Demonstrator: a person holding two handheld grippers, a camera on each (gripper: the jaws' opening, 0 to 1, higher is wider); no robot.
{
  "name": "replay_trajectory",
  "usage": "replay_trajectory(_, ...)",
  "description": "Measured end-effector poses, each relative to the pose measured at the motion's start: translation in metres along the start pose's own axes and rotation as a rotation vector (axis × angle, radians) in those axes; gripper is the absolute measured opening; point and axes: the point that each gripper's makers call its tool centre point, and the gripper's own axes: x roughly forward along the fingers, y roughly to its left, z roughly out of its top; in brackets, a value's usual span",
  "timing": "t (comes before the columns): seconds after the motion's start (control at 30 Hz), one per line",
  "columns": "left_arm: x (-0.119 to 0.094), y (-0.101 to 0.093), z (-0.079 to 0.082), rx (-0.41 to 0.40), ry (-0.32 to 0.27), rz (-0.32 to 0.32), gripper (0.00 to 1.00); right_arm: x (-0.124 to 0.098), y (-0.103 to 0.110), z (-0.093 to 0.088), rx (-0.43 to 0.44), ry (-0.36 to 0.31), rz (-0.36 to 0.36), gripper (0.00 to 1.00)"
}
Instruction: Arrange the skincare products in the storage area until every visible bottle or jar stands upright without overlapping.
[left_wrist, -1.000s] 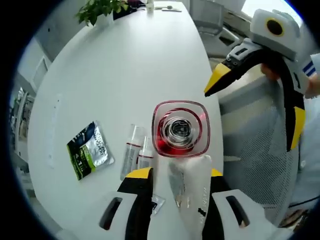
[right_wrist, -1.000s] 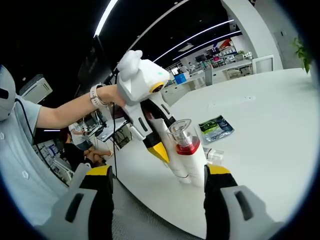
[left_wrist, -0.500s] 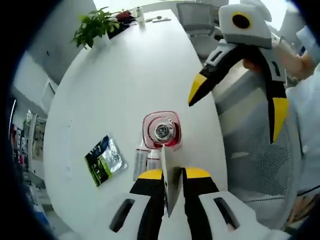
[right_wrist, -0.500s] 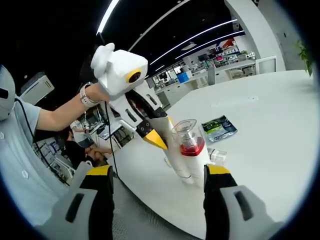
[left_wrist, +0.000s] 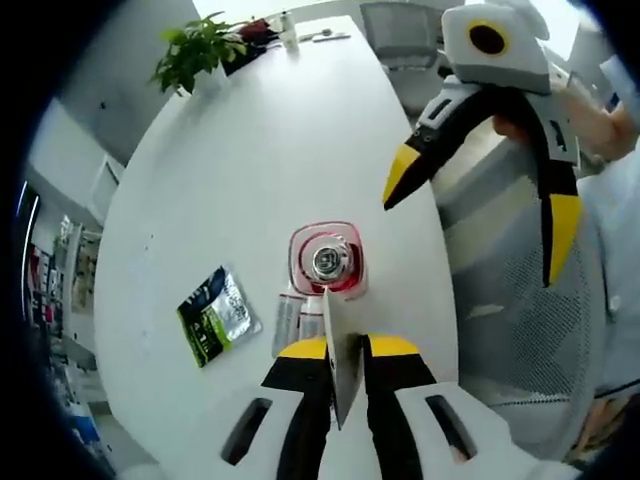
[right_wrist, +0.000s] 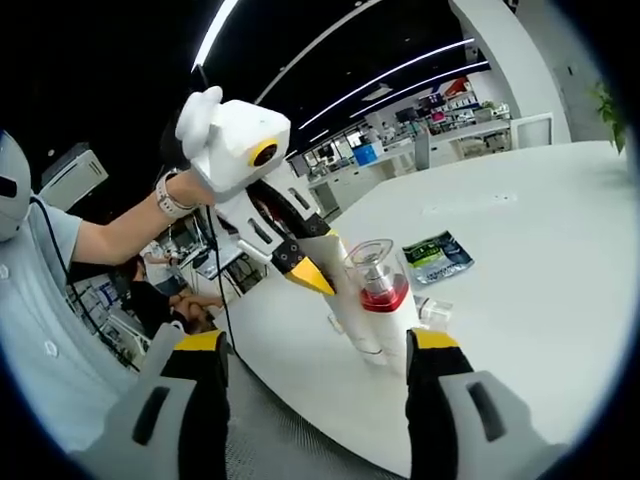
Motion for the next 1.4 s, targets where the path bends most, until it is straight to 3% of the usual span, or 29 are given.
replay_trajectory(0.23,0.001,0.004,-0.001,-0.008,0.002,0.0,0.08,0.001,0.002,0.002,-0.006,0.0,0.004,0.73)
replay_trajectory(0.6,0.004,0.006,0.0,0.048,0.0,0.003,0.1,0.0,0.003,0.001,-0.011,0.007,0.003,0.73)
replay_trajectory(0.77,0.003,0.008,0.0,0.051,-0.006,0.015,0.18,-0.001,0.002,0.001,-0.017,0.008,-0.005,0.74)
replay_trajectory(1.1,-0.009,0.008,-0.008,-0.057,-0.113,0.025,0.27,-0.002,-0.001,0.001,-0.04,0.022,-0.019,0.77)
replay_trajectory(1.4,-0.027,0.007,-0.022,-0.228,-0.244,0.063,0.32,-0.001,-0.003,0.008,-0.087,0.042,-0.036,0.81)
